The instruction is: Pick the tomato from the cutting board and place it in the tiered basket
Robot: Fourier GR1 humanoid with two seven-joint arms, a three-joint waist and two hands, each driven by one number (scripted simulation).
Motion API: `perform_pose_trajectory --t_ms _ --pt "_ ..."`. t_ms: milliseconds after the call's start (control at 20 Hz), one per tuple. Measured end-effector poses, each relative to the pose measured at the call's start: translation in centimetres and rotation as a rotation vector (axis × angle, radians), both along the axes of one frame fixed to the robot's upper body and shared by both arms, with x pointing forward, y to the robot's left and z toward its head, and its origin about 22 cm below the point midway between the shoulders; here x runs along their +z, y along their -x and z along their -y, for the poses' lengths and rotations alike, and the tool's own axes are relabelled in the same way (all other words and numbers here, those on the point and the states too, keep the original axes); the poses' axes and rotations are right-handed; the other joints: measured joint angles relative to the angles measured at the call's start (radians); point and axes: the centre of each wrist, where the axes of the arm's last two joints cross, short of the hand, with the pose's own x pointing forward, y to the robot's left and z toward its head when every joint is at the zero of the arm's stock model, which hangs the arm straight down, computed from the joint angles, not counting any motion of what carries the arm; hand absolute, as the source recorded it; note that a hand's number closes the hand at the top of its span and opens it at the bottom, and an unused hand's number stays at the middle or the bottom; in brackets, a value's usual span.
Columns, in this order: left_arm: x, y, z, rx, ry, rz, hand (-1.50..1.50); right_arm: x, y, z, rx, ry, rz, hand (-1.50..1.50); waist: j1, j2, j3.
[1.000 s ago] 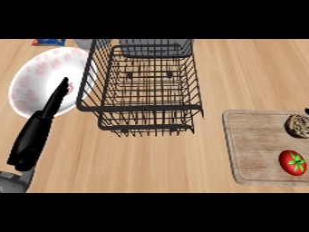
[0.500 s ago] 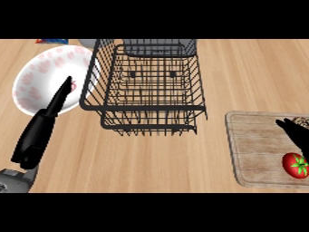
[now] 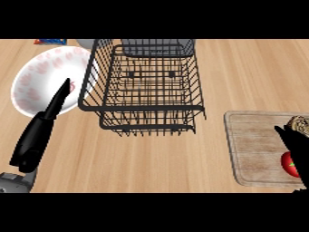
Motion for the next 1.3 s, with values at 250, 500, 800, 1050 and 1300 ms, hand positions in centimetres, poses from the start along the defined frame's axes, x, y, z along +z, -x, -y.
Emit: perform_pose_trajectory --t_ms 250,500,800,1050,1300 --pt "0.0 0.1 -0.5 -0.003 -0.001 0.004 0.0 -0.9 0.0 0.9 -0.009 0.019 -0.062 -1.5 -0.002 0.0 0.0" --pt "-0.4 -0.1 -0.3 0.002 -0.001 0.009 0.0 -1.4 0.5 1.7 -0.023 0.047 -0.094 -1.5 -0.006 -0.001 0.0" --pt "-0.5 0.0 0.0 0.004 0.0 0.011 0.0 -1.1 0.2 2.7 -0.058 0.096 -0.021 -1.5 -0.006 -0.001 0.0" --pt "-0.3 -0.3 -0.6 0.004 -0.003 0.004 0.0 -1.3 -0.3 4.2 -0.092 0.1 0.013 -1.5 -0.006 -0.001 0.0" --pt "0.2 -0.9 -0.3 0.003 -0.004 0.007 0.0 -3.0 -0.4 4.4 -0.106 0.089 0.001 -1.5 -0.006 0.0 0.0"
